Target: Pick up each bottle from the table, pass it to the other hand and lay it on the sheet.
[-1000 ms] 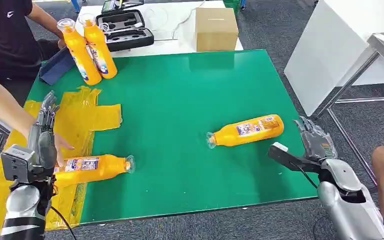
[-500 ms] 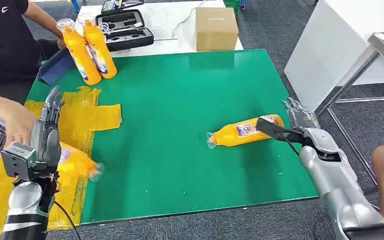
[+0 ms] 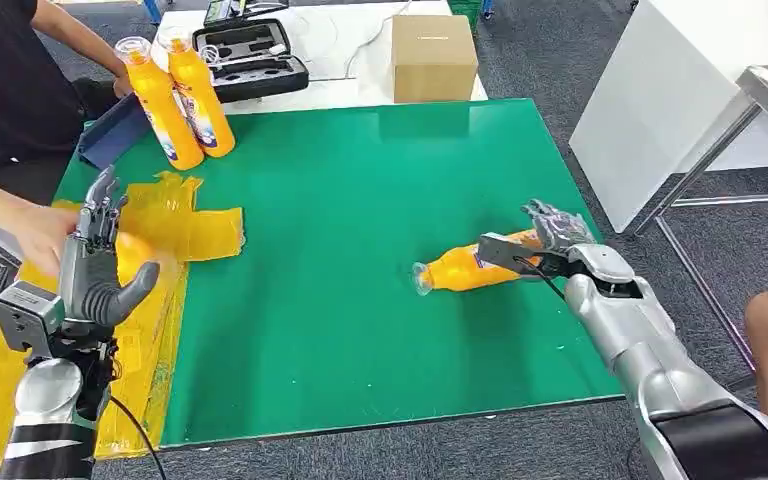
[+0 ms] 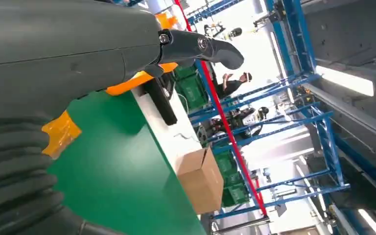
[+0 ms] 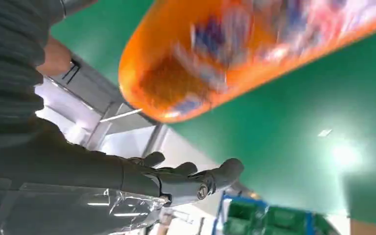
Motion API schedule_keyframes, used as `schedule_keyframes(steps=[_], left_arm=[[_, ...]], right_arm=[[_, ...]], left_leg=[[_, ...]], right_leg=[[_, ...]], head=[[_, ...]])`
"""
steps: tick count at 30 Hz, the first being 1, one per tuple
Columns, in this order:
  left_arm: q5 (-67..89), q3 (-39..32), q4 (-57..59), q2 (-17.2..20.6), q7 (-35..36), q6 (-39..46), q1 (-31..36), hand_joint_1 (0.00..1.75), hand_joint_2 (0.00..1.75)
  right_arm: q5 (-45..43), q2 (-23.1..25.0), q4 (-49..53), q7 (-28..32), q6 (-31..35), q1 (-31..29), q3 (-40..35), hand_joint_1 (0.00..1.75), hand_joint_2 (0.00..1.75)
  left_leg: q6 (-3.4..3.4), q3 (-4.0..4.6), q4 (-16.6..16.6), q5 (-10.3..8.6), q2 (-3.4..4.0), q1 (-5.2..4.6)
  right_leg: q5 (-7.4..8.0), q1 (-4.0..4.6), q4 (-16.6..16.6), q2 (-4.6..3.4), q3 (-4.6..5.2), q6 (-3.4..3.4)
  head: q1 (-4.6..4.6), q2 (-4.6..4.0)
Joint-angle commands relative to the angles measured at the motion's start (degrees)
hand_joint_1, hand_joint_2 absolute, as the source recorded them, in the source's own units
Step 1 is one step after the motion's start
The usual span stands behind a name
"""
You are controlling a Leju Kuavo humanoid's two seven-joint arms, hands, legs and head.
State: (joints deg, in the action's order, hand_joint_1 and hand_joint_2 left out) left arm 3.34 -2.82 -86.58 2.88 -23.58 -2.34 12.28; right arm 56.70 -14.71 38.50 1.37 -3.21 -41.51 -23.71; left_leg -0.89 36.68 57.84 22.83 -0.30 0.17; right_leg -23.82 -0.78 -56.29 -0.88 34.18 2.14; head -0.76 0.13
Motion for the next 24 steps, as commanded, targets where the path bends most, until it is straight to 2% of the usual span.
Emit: schedule_keyframes(steps=[1, 10, 16, 19, 20, 21, 22, 24], left_arm=[[-1.81, -0.70, 5.02, 0.73, -0.99, -0.61, 2.79, 0.00, 0.00], [-2.14, -0.53, 5.43, 0.59, -1.28, -0.94, 3.09, 0.00, 0.00], [-2.46, -0.41, 5.42, 0.60, -1.62, -1.09, 3.33, 0.00, 0.00], [-2.78, -0.52, 6.84, 0.81, -1.92, -1.38, 4.09, 0.00, 0.00], [-3.09, -0.62, 7.98, 0.86, -2.21, -1.62, 4.77, 0.00, 0.00], [-3.34, -0.70, 8.82, 0.95, -2.34, -1.83, 5.31, 0.00, 0.00], [-3.86, -0.63, 9.68, 1.01, -2.68, -2.32, 6.43, 0.00, 0.00], [-3.88, -0.83, 10.36, 1.15, -2.69, -2.29, 6.40, 0.00, 0.00]], right_arm=[[1.32, 3.34, -12.92, 2.55, -5.08, -9.47, -9.24, 0.00, 1.75], [1.93, 4.17, -14.77, 2.91, -6.03, -10.62, -11.12, 0.00, 1.75], [3.56, 5.65, -18.51, 2.68, -8.42, -12.29, -15.33, 0.00, 1.75], [4.84, 5.74, -21.50, 3.00, -15.69, -13.93, -18.90, 0.00, 1.75], [5.06, 5.33, -22.06, 3.99, -18.93, -14.42, -20.05, 0.31, 1.75], [4.90, 4.94, -22.21, 4.63, -20.42, -14.64, -20.37, 1.47, 1.75], [5.36, 4.71, -22.19, 6.13, -22.92, -14.94, -21.79, 1.57, 1.75], [4.97, 3.97, -22.07, 6.05, -23.26, -14.79, -21.74, 1.59, 1.75]], left_leg=[[0.06, -0.16, 0.01, 0.05, 0.15, -0.02], [0.05, -0.11, 0.01, 0.02, 0.04, -0.03], [0.04, -0.10, 0.00, 0.01, 0.06, -0.02], [0.06, -0.16, 0.02, 0.04, 0.05, -0.01], [0.04, -0.10, 0.01, 0.02, 0.02, -0.03], [0.07, -0.19, 0.04, 0.06, 0.06, -0.01], [0.06, -0.16, 0.01, 0.02, -0.01, -0.02], [0.05, -0.11, 0.02, 0.01, -0.07, 0.00]], right_leg=[[-0.02, -0.01, -0.05, -0.07, -0.08, -0.09], [-0.03, -0.02, -0.04, 0.03, -0.08, -0.07], [-0.01, -0.01, -0.03, 0.00, -0.06, -0.06], [-0.04, 0.00, -0.05, 0.04, -0.12, -0.10], [-0.03, -0.02, -0.05, 0.05, -0.07, -0.07], [-0.06, 0.01, -0.07, 0.04, -0.13, -0.11], [-0.06, -0.01, -0.06, 0.10, -0.13, -0.09], [-0.05, 0.01, -0.05, 0.15, -0.11, -0.08]], head=[[0.00, 0.00], [0.02, 0.00], [0.02, 0.00], [0.02, 0.00], [0.00, 0.00], [0.02, 0.00], [0.00, 0.00], [0.02, 0.00]])
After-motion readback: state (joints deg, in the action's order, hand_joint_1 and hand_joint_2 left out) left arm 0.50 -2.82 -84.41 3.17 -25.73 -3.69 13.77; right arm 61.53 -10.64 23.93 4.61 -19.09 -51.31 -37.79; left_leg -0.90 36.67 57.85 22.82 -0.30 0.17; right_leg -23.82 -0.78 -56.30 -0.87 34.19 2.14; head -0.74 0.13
